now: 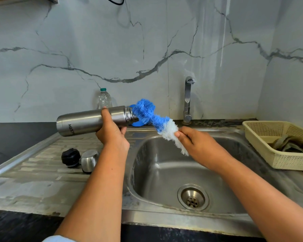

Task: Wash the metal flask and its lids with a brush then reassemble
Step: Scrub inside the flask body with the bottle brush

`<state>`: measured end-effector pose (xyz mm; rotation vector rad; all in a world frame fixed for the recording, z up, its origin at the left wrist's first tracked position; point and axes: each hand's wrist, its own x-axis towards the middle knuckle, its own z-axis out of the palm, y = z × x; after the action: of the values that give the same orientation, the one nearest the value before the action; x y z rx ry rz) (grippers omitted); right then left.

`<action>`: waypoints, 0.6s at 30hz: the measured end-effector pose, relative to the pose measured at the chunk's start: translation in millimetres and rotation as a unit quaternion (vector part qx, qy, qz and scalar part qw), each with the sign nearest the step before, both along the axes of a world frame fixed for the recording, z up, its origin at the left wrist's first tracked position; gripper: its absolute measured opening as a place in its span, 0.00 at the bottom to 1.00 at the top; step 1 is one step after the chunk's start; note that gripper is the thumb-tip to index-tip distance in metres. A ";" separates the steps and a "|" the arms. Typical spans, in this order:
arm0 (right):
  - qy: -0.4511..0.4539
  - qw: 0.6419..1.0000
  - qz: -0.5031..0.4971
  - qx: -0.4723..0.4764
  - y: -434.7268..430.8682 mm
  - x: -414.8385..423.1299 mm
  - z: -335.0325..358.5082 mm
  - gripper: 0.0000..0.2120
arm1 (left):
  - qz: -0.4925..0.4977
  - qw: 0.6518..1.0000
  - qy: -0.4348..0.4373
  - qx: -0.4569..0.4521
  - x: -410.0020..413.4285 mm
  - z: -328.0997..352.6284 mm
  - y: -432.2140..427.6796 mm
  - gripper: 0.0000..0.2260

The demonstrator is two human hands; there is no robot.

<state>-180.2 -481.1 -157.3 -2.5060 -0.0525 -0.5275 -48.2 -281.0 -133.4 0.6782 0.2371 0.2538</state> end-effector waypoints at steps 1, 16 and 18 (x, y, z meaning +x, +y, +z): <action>-0.002 1.000 0.002 0.001 2.1 0.6 0.0 0.17 | -0.006 1.000 -0.002 0.003 -1.5 0.0 -1.0 0.25; 0.000 0.998 -0.055 0.022 -3.1 2.5 1.0 0.15 | -0.074 0.989 -0.004 -0.128 -2.5 7.9 14.5 0.32; 0.001 0.997 -0.073 0.022 1.2 6.8 1.9 0.17 | -0.098 0.987 -0.002 -0.125 -4.3 7.7 14.7 0.30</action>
<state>-173.5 -479.8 -155.5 -2.4792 0.1424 -0.5789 -52.6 -266.3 -125.7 0.4489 0.1935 0.0356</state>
